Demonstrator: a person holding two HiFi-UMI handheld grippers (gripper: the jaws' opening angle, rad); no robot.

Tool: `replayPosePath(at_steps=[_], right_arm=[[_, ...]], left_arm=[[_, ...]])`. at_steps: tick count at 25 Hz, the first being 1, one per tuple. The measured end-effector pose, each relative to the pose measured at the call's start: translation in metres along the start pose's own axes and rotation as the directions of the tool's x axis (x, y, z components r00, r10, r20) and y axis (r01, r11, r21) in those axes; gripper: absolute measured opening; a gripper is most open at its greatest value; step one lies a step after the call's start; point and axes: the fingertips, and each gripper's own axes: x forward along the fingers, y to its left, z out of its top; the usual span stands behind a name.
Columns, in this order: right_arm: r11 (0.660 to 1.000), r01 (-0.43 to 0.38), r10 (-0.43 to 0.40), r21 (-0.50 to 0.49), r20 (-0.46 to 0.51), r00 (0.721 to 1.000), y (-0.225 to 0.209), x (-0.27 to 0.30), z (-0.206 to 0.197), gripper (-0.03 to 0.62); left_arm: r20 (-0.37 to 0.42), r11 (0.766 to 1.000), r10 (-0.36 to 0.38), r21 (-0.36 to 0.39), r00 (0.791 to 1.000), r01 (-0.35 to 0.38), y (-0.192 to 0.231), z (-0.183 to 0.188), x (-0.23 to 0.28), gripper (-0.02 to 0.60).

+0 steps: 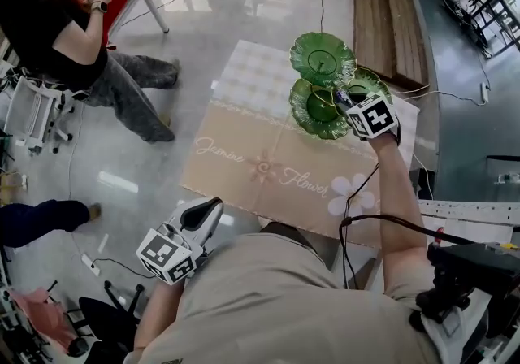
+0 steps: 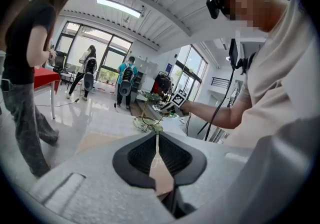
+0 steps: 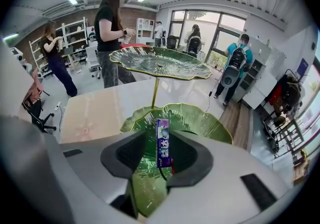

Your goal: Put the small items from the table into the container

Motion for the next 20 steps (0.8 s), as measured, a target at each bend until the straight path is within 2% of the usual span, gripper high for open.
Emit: replayPosePath(at_steps=[7, 12, 15, 20], right_arm=[[0.999, 0.041, -0.041, 0.011, 0.052, 0.998, 0.005, -0.019, 0.009, 0.140], [0.997, 0.073, -0.074, 0.009, 0.093, 0.993, 0.020, -0.041, 0.016, 0.094], [0.995, 0.095, -0.096, 0.016, 0.132, 0.987, 0.035, -0.055, 0.019, 0.063], [0.996, 0.068, -0.077, 0.051, 0.212, 0.974, 0.075, -0.078, 0.021, 0.025]], left_arm=[[0.010, 1.000, -0.006, 0.005, 1.000, 0.006, 0.000, -0.002, -0.014, 0.020], [0.021, 1.000, -0.026, 0.010, 0.999, 0.025, -0.003, -0.006, -0.028, 0.020], [0.025, 0.999, -0.041, 0.014, 0.999, 0.040, -0.006, -0.010, -0.039, 0.020], [0.029, 0.998, -0.061, 0.024, 0.998, 0.061, -0.010, -0.016, -0.062, 0.020]])
